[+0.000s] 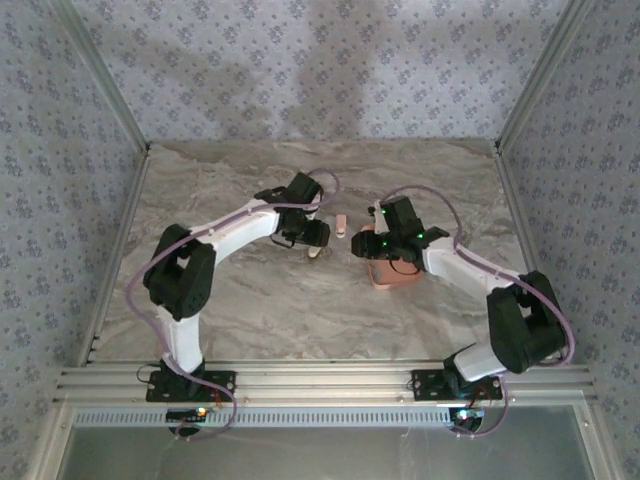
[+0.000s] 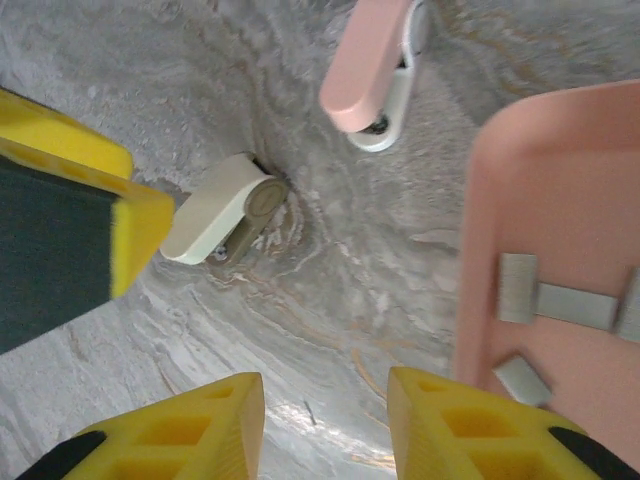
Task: Load the staples into the stapler
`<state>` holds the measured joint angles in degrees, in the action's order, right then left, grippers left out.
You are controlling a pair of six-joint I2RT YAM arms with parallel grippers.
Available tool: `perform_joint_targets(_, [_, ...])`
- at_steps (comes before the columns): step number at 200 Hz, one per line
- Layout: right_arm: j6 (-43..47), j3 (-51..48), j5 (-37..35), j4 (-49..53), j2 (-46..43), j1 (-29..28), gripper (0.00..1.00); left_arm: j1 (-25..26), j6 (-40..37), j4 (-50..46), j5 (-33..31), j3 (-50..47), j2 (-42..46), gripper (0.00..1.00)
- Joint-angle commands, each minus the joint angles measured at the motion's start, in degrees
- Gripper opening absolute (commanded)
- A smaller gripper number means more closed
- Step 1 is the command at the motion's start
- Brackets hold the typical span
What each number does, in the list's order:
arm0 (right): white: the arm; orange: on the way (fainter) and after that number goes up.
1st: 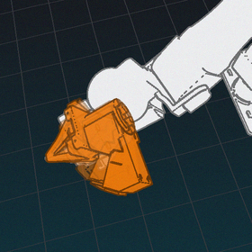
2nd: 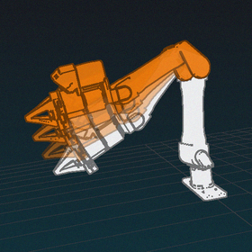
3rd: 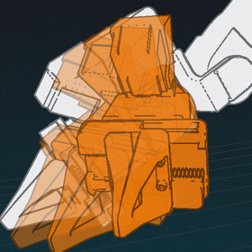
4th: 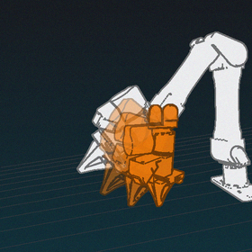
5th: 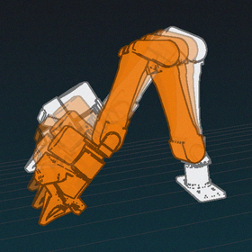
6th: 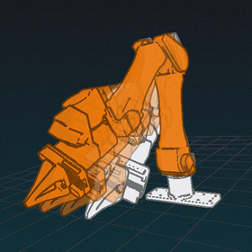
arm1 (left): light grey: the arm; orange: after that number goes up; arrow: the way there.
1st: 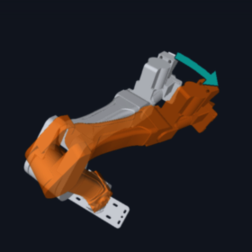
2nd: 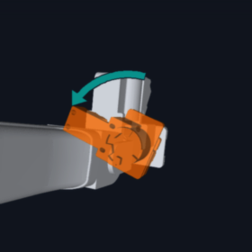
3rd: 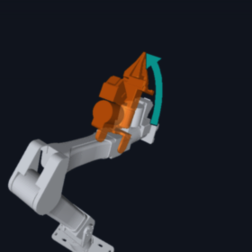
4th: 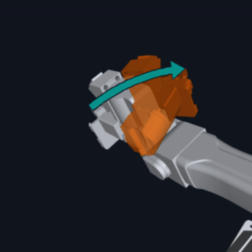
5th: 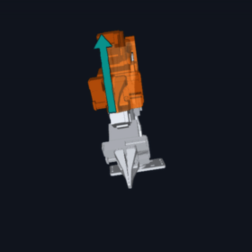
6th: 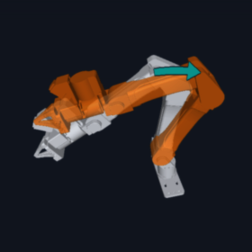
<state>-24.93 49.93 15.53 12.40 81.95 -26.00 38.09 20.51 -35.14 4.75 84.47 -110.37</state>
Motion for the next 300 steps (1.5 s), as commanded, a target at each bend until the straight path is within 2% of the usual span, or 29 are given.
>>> perform_joint_targets(1, [-0.64,-2.27,-2.07,2.26,-5.24,1.99,0.39,0.5,-1.95,-5.78,-2.89,2.71,-0.89,0.57])
perform_joint_targets(37, [0.87,-6.43,-4.05,4.82,-13.81,9.28,0.43,0.42,-1.88,-4.07,-5.92,2.59,1.08,0.61])
perform_joint_targets(57, [3.78,-7.62,-5.32,6.26,-18.1,15.15,0.44,-0.34,-1.75,0.98,-9.33,-1.12,5.32,0.65])
perform_joint_targets(107, [9.25,-10.89,-3.09,3.79,-23.84,29.36,0.49,-6.29,-0.74,9.26,-17.78,-14.54,21.2,0.75])
perform_joint_targets(136, [11.07,-14.07,-1.42,-0.31,-24.47,34.62,0.52,-9.29,-1.41,12.86,-25.95,-22.73,31.0,0.85])
perform_joint_targets(153, [12.36,-15.63,-0.95,-2.49,-24.39,37.02,0.58,-10.43,-2.05,15.8,-30.96,-27.7,36.73,0.9])
perform_joint_targets(158, [12.65,-16.16,-0.93,-3.45,-24.34,37.51,0.6,-10.84,-2.1,17.01,-32.19,-29.41,38.32,0.91])
perform_joint_targets(165, [12.96,-16.93,-0.96,-4.75,-24.33,38.29,0.69,-11.62,-2.38,18.78,-33.22,-31.9,40.59,0.93])
perform_joint_targets(167, [12.97,-17.14,-0.86,-4.95,-24.37,38.48,0.74,-11.87,-2.4,19.38,-33.45,-32.61,41.22,0.94])
perform_joint_targets(170, [13.04,-17.36,-0.79,-5.51,-24.34,38.82,0.94,-12.25,-2.47,20.23,-33.77,-33.66,42.21,0.95])
perform_joint_targets(174, [13.18,-17.63,-0.97,-6.08,-24.28,39.17,0.99,-12.91,-2.28,21.34,-34.35,-35.14,43.35,0.98])
perform_joint_targets(218, [15.26,-20.82,-2.46,-12.47,-23.92,42.38,1.0,-21.72,-0.24,36.89,-34.11,-52.65,53.72,0.98])
perform_joint_targets(256, [14.1,-25.58,-7.12,-20.94,-24.3,43.05,1.0,-22.68,-7.62,47.3,-36.75,-63.5,60.35,0.98])
perform_joint_targets(300, [13.09,-32.64,-8.22,-35.83,-21.39,41.96,1.0,-24.59,-13.71,52.03,-36.6,-69.02,67.42,0.98])
